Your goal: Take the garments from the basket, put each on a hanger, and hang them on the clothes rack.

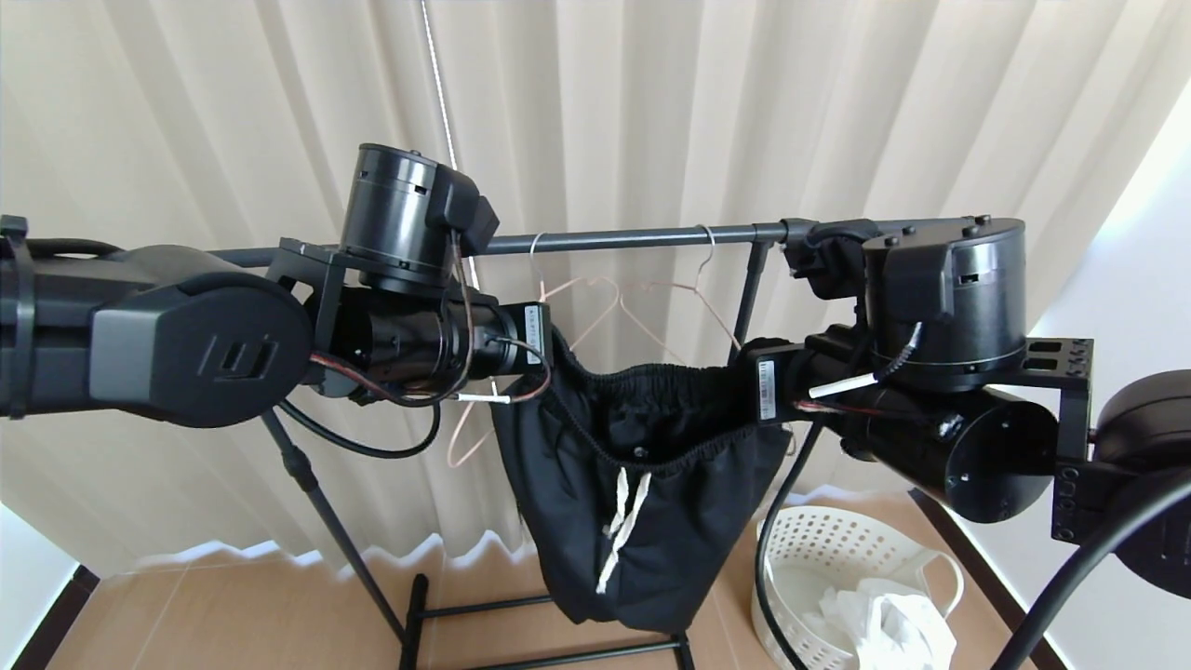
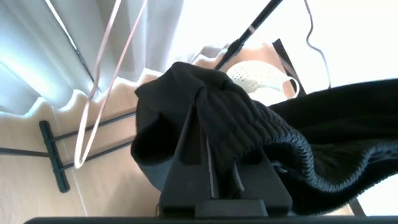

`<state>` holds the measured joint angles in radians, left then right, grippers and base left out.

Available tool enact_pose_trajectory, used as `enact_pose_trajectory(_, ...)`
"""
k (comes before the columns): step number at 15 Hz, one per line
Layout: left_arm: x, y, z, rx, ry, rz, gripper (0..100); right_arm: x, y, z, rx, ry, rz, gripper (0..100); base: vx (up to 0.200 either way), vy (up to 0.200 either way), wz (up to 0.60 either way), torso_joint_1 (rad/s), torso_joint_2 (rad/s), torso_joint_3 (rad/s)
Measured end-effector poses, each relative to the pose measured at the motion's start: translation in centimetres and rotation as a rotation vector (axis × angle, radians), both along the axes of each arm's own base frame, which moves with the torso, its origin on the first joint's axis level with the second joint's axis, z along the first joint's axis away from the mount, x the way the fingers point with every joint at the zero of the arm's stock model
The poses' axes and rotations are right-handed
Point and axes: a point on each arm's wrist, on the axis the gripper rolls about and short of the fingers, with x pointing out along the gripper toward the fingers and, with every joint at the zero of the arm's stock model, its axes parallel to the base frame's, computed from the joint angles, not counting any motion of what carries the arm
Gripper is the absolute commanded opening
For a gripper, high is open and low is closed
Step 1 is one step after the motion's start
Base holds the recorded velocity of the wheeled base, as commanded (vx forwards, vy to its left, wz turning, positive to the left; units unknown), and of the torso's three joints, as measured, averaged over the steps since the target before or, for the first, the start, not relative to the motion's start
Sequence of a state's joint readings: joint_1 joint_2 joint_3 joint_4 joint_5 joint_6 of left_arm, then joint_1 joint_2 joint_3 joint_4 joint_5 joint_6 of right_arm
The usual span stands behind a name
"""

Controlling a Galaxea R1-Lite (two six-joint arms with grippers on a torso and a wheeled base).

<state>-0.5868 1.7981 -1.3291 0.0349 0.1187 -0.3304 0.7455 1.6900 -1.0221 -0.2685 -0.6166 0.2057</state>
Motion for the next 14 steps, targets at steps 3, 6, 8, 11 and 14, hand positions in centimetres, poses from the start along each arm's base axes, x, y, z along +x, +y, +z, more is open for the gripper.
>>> enact_pose_trajectory(3,0.3,-0.2,-0.3,0.001,0.006,0.003,0,0.1,-0.4,-0.7,-0.019,0.017,-0.010,0,0.000,0.000,0.00,0.000,0.00,0.000)
enact_pose_trajectory(6,0.3,-0.4,-0.3,-0.018,0.014,0.009,0,0.3,-0.9,-1.1,-0.033,0.029,-0.027,100,0.000,0.000,0.00,0.000,0.00,0.000)
enact_pose_trajectory(8,0.3,-0.5,0.1,-0.034,0.008,0.010,0,0.3,-1.2,-1.3,-0.053,0.035,-0.029,100,0.000,0.000,0.00,0.000,0.00,0.000)
enact_pose_trajectory(11,0.3,-0.8,0.5,-0.061,0.007,0.016,0,0.2,-2.1,-1.9,-0.111,0.051,-0.011,100,0.000,0.000,0.00,0.000,0.00,0.000)
enact_pose_trajectory(14,0.2,-1.0,0.9,-0.072,-0.005,0.032,0,-0.6,-3.0,-2.6,-0.167,0.086,0.074,100,0.000,0.000,0.00,0.000,0.00,0.000)
